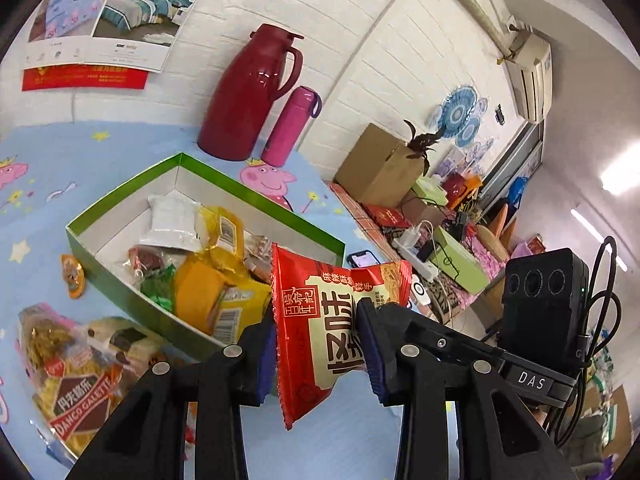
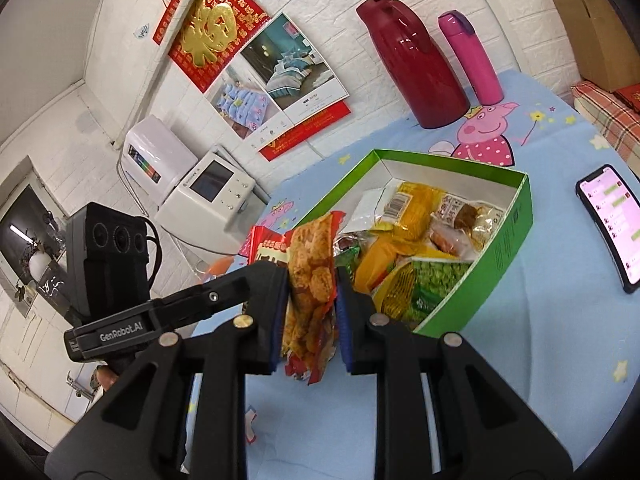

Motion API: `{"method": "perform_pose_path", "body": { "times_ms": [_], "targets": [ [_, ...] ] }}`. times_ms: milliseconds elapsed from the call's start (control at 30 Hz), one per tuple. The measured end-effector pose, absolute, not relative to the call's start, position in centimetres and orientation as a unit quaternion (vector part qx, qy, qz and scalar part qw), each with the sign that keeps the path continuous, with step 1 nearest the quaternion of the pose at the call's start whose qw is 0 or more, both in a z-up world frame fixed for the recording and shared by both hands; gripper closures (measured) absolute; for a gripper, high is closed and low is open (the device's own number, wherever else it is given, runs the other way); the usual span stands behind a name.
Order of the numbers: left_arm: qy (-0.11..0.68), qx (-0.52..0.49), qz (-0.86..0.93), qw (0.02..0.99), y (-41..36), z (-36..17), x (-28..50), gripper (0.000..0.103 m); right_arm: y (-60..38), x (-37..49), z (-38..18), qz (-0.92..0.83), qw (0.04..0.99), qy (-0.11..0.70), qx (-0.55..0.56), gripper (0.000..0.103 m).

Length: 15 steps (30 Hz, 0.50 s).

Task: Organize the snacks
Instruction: 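Carry the red chip bag into the green box and open the right tool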

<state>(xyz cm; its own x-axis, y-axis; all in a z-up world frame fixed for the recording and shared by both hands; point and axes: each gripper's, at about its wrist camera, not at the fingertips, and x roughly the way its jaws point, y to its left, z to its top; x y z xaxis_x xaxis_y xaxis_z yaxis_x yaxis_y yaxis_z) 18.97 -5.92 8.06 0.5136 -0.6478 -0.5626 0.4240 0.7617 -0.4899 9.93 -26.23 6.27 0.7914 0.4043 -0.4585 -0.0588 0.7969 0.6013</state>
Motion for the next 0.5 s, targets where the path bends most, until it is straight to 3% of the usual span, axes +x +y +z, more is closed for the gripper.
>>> {"method": "perform_pose_path", "body": {
  "times_ms": [367,433,467,500],
  "targets": [
    [0.421,-0.141,-0.283,0.85,-5.9,4.2,25.4,0.066,-27.8,16.0,2.7,0.113,0.884,0.337,0.302,0.078],
    [0.428,-0.135,-0.272,0.851,-5.8,3.3,26.2,0.064,-28.0,17.0,1.9,0.1,0.882,0.35,0.298,0.074],
    [0.432,-0.127,-0.259,0.855,-5.8,2.9,26.5,0.053,-28.1,17.4,1.5,0.087,0.883,0.357,0.292,0.069],
    [0.433,-0.12,-0.242,0.86,-5.6,2.7,26.7,0.046,-28.3,17.6,1.1,0.074,0.884,0.363,0.286,0.051]
  ]
}}
